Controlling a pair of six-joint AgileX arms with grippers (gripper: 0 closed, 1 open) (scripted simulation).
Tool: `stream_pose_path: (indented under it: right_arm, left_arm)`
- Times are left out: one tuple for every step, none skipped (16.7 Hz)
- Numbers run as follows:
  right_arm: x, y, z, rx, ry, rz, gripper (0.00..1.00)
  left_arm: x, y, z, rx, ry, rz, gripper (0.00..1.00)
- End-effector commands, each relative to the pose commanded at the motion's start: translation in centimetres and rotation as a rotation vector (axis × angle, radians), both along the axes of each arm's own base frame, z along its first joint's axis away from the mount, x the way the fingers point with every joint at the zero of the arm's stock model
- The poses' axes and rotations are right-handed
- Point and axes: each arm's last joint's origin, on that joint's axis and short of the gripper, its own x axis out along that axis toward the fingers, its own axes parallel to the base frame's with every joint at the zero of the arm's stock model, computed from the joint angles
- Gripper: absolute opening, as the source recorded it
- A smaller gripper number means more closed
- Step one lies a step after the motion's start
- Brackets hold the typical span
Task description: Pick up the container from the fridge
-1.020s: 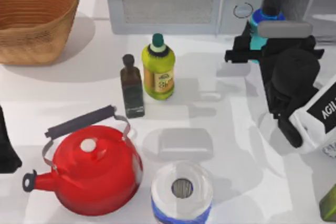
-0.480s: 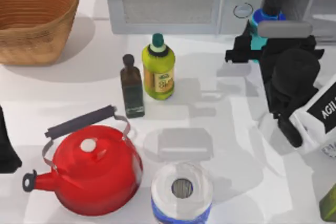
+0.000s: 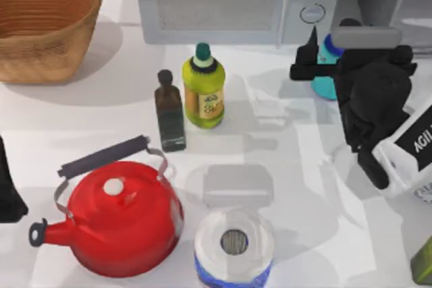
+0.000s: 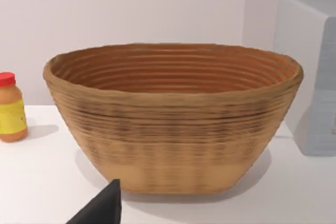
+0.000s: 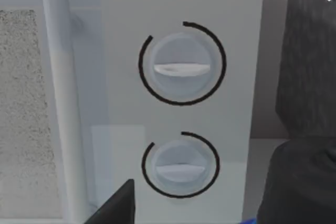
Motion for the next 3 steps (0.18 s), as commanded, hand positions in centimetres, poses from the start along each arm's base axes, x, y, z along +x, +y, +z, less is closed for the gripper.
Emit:
stream_pose_path:
  right_arm:
    - [0.00,0.00,0.00,0.000,0.000,0.000,1.00]
    - [0.00,0.00,0.00,0.000,0.000,0.000,1.00]
    - [0.00,0.00,0.00,0.000,0.000,0.000,1.00]
  left_arm:
    - [0.00,0.00,0.00,0.000,0.000,0.000,1.00]
    - [0.00,0.00,0.00,0.000,0.000,0.000,1.00]
    - [0.00,0.00,0.00,0.000,0.000,0.000,1.00]
